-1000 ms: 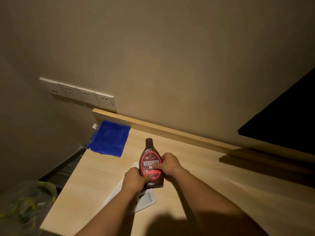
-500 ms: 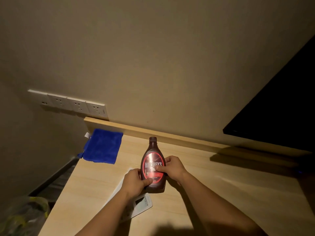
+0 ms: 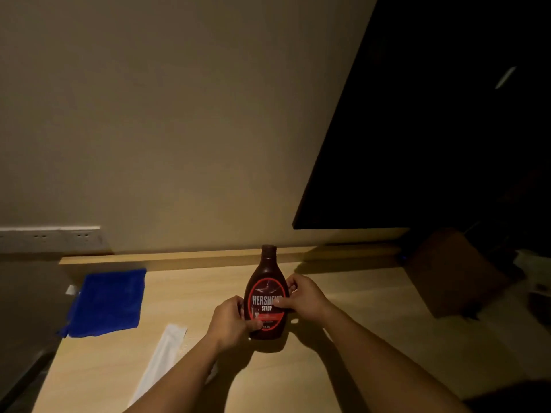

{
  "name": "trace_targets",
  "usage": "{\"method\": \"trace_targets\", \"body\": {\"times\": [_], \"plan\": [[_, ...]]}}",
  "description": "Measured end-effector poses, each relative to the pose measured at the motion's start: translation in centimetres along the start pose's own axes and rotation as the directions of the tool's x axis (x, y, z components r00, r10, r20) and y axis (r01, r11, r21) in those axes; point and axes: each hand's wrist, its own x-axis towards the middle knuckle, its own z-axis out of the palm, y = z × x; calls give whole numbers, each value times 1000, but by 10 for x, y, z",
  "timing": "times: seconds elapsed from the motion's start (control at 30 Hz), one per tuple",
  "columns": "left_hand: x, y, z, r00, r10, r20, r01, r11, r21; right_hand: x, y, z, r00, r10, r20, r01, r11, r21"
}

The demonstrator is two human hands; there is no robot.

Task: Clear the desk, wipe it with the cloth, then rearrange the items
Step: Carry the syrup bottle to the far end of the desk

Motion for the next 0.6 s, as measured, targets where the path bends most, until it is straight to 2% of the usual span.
{"method": "trace_targets", "body": {"times": [0.3, 0.6], "plan": [[3, 68, 68, 977, 174, 125, -186, 979, 89, -58, 43, -93, 994, 0, -112, -11, 995, -98], [26, 145, 180, 946, 286, 153, -312, 933, 180, -76, 123, -203, 986, 2, -164, -23, 991, -131]]}}
